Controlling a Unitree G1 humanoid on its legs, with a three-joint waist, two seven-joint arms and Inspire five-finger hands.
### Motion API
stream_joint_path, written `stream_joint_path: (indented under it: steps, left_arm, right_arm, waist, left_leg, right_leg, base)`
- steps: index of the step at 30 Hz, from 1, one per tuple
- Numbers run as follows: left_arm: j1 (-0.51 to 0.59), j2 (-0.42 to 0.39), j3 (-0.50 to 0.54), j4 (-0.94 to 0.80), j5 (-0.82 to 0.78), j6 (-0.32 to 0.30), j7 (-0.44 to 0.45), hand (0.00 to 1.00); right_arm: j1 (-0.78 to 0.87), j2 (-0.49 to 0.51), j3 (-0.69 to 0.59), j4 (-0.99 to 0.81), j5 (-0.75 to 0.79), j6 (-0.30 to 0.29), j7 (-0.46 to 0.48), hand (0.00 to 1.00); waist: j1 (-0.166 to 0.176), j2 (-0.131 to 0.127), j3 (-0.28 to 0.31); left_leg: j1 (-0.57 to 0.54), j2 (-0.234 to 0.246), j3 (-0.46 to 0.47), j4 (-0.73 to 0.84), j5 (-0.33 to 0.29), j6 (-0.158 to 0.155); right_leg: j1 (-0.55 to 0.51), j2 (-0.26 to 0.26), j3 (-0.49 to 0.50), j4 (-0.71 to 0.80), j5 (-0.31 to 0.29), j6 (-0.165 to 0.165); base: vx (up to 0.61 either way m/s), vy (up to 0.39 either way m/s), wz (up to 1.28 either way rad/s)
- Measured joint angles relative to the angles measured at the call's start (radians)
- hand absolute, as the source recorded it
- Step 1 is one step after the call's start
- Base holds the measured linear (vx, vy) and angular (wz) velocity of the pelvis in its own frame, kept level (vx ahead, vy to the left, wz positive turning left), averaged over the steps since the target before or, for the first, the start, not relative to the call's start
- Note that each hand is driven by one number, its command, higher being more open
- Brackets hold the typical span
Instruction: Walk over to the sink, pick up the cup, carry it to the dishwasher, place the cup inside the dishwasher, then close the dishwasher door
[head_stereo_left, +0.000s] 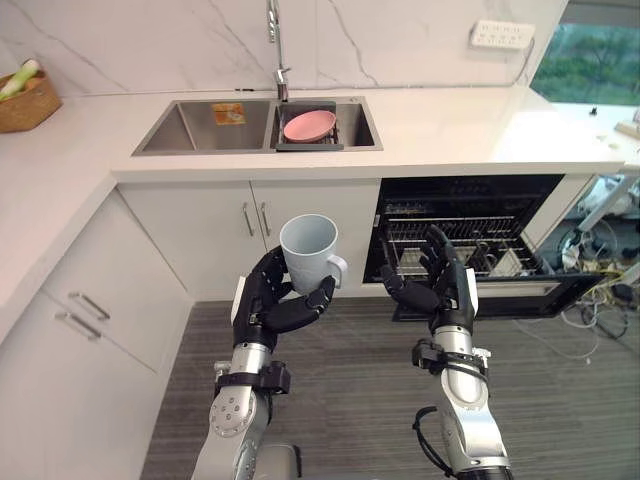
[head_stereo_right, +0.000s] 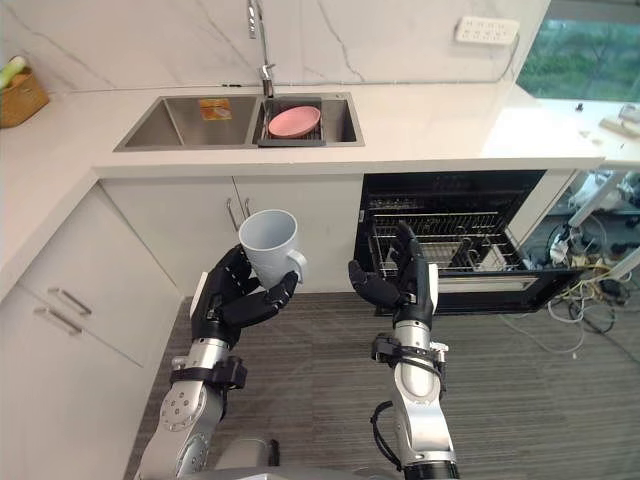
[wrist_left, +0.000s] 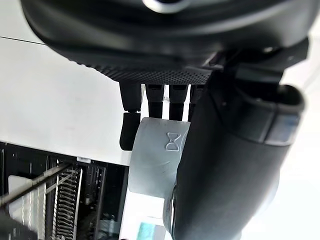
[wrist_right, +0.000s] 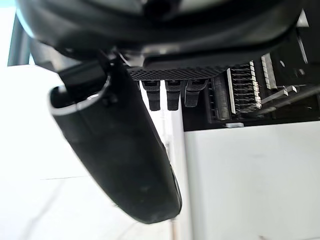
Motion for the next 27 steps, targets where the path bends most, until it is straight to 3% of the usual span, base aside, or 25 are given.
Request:
stream_joint_path:
  steps: [4,5,7,8,10,12,13,15,16,20,21,22,24,25,27]
  left_arm:
    - [0.007,0.006,0.012,-0.005,0.021,0.004,0.016,0.30]
    - [0.024,0.011,0.012,-0.027,0.021,0.004,0.017,0.30]
    - [0.040,0.022,0.009,-0.064,0.021,0.001,0.017,0.30]
    - [0.041,0.025,0.007,-0.067,0.021,0.000,0.017,0.30]
    - [0.053,0.027,0.007,-0.068,0.021,-0.001,0.017,0.30]
    - [0.060,0.030,0.008,-0.064,0.021,-0.003,0.017,0.30]
    - [0.059,0.030,0.009,-0.047,0.021,-0.006,0.017,0.30]
    - [0.059,0.031,0.020,-0.019,0.021,-0.006,0.017,0.30]
    - [0.052,0.015,0.030,0.030,0.027,-0.006,0.018,0.30]
    - [0.048,-0.006,0.036,0.072,0.044,-0.003,0.018,0.30]
    - [0.048,-0.011,0.044,0.072,0.054,-0.003,0.017,0.30]
    - [0.044,-0.019,0.073,0.067,0.059,-0.003,0.019,0.30]
    - [0.043,-0.018,0.102,0.062,0.059,-0.004,0.027,0.30]
    - [0.040,-0.018,0.126,0.063,0.059,-0.004,0.037,0.30]
    - [0.006,-0.007,0.152,0.069,0.059,-0.004,0.044,0.30]
  right_arm:
    - [-0.001,-0.001,0.049,-0.019,0.000,0.004,0.057,0.90]
    - [0.001,0.003,0.085,-0.043,-0.001,0.004,0.076,0.90]
    - [0.003,0.020,0.111,-0.089,-0.002,0.003,0.094,0.90]
    - [0.004,0.028,0.113,-0.100,-0.002,0.003,0.097,0.90]
    - [0.007,0.040,0.116,-0.128,-0.002,0.001,0.104,0.90]
    - [0.006,0.038,0.118,-0.128,-0.001,-0.007,0.104,0.90]
    - [0.006,0.036,0.119,-0.127,-0.001,-0.008,0.106,0.90]
    - [0.005,0.034,0.125,-0.120,0.000,-0.013,0.108,0.90]
    - [-0.004,0.018,0.128,-0.089,0.001,-0.017,0.111,0.90]
    - [0.019,-0.026,0.116,-0.037,0.015,-0.006,0.115,0.90]
    - [0.032,-0.023,0.117,-0.039,0.031,-0.006,0.116,0.90]
    - [0.050,-0.023,0.126,-0.076,0.050,-0.006,0.122,0.90]
    - [0.057,-0.026,0.139,-0.113,0.075,-0.008,0.128,0.90]
    - [0.056,-0.025,0.149,-0.132,0.092,-0.017,0.134,0.90]
    - [0.044,-0.017,0.143,-0.136,0.118,-0.035,0.145,0.90]
  waist:
    - [0.034,-0.005,0.003]
    - [0.048,-0.010,0.006]
    - [0.052,-0.019,0.010]
    - [0.052,-0.023,0.011]
    - [0.033,-0.022,0.006]
    - [0.024,-0.035,-0.004]
    - [0.023,-0.044,-0.007]
    - [0.021,-0.057,-0.014]
    - [0.016,-0.026,-0.014]
    - [0.005,0.005,-0.008]
    - [0.003,0.010,-0.004]
    - [0.001,0.030,0.009]
    - [0.011,0.042,0.013]
    - [0.026,0.040,0.007]
    - [0.027,0.028,0.010]
  left_leg:
    - [0.051,-0.028,0.087,0.064,-0.092,0.050]
    - [0.108,-0.019,0.134,0.049,-0.121,0.067]
    - [0.170,-0.003,0.176,0.017,-0.165,0.070]
    - [0.187,0.002,0.187,0.014,-0.175,0.072]
    - [0.235,0.035,0.223,0.002,-0.205,0.063]
    - [0.258,0.049,0.249,-0.021,-0.210,0.052]
    - [0.281,0.056,0.274,-0.038,-0.212,0.042]
    - [0.302,0.059,0.306,-0.040,-0.227,0.015]
    - [0.311,0.082,0.309,-0.028,-0.248,-0.012]
    - [0.347,0.152,0.264,-0.018,-0.242,-0.026]
    - [0.346,0.176,0.255,0.043,-0.236,-0.035]
    - [0.295,0.241,0.238,0.264,-0.198,-0.028]
    - [0.241,0.273,0.215,0.422,-0.133,-0.022]
    - [0.194,0.282,0.195,0.482,-0.142,-0.028]
    - [0.128,0.249,0.168,0.412,-0.220,-0.025]
  right_leg:
    - [-0.019,-0.047,0.077,0.126,-0.021,0.037]
    - [-0.076,-0.060,0.074,0.270,-0.005,0.097]
    - [-0.160,-0.087,0.025,0.460,0.019,0.142]
    - [-0.187,-0.094,0.002,0.513,0.014,0.133]
    - [-0.282,-0.114,-0.114,0.607,-0.020,0.073]
    - [-0.328,-0.125,-0.191,0.562,-0.039,0.040]
    - [-0.352,-0.143,-0.275,0.491,-0.045,0.018]
    - [-0.359,-0.156,-0.410,0.334,0.032,-0.039]
    - [-0.341,-0.128,-0.452,0.285,0.064,-0.066]
    - [-0.260,-0.013,-0.443,0.168,0.067,-0.076]
    - [-0.224,0.015,-0.441,0.138,0.067,-0.078]
    - [-0.150,0.074,-0.415,0.089,0.068,-0.088]
    - [-0.113,0.105,-0.381,0.050,0.070,-0.101]
    - [-0.100,0.124,-0.344,0.012,0.077,-0.118]
    - [-0.089,0.117,-0.311,-0.023,0.092,-0.112]
  base:
    - [0.30,0.243,-0.58]
    - [0.22,0.159,-0.90]
    - [0.17,0.130,-0.87]
    - [0.12,0.065,-0.72]
    - [0.12,0.004,-0.56]
    - [0.15,-0.060,-0.48]
    - [0.24,-0.125,-0.67]
    - [0.27,-0.129,-0.66]
    - [0.25,-0.088,-0.52]
    - [0.21,-0.084,-0.38]
    - [0.24,-0.127,-0.51]
    - [0.20,-0.095,-0.57]
    - [0.21,-0.037,-0.72]
    - [0.19,0.012,-0.77]
    - [0.19,0.013,-0.59]
